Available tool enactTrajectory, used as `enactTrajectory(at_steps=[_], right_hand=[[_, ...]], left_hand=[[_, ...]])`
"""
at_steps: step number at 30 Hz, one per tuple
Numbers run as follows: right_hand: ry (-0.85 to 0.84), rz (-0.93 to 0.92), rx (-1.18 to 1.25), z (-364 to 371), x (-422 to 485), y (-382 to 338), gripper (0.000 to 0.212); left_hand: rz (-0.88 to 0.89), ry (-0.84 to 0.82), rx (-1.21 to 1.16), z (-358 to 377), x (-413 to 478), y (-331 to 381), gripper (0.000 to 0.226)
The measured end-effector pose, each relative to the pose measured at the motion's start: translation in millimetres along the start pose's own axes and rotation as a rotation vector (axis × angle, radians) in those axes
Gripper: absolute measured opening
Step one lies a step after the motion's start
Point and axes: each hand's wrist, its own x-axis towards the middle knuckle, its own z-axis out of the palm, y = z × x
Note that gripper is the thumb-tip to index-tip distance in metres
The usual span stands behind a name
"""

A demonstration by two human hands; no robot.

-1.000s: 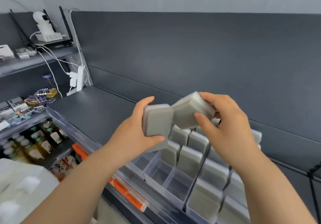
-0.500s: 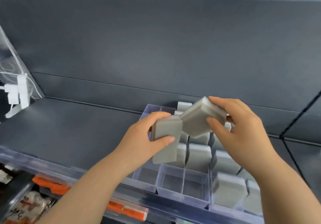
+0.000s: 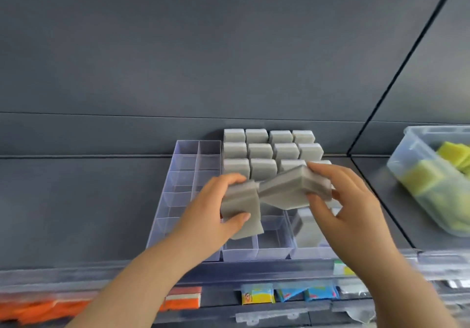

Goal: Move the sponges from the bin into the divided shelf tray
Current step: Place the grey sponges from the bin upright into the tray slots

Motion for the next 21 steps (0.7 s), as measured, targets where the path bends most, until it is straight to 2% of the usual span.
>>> enactTrajectory(at_steps=[6,21], right_hand=[[-0.038,0.03,0.05,-2.3,-6.1,7.3,0.044],[-0.126,-0.062,-0.031,1.3,-10.3,6.8,0.044]], left_hand=[[0.034,-0.086,0.29,7.3,-9.5,-10.2,0.051],[0.088,-0.091,0.522,30.8,-12.5,-18.8,0.051]])
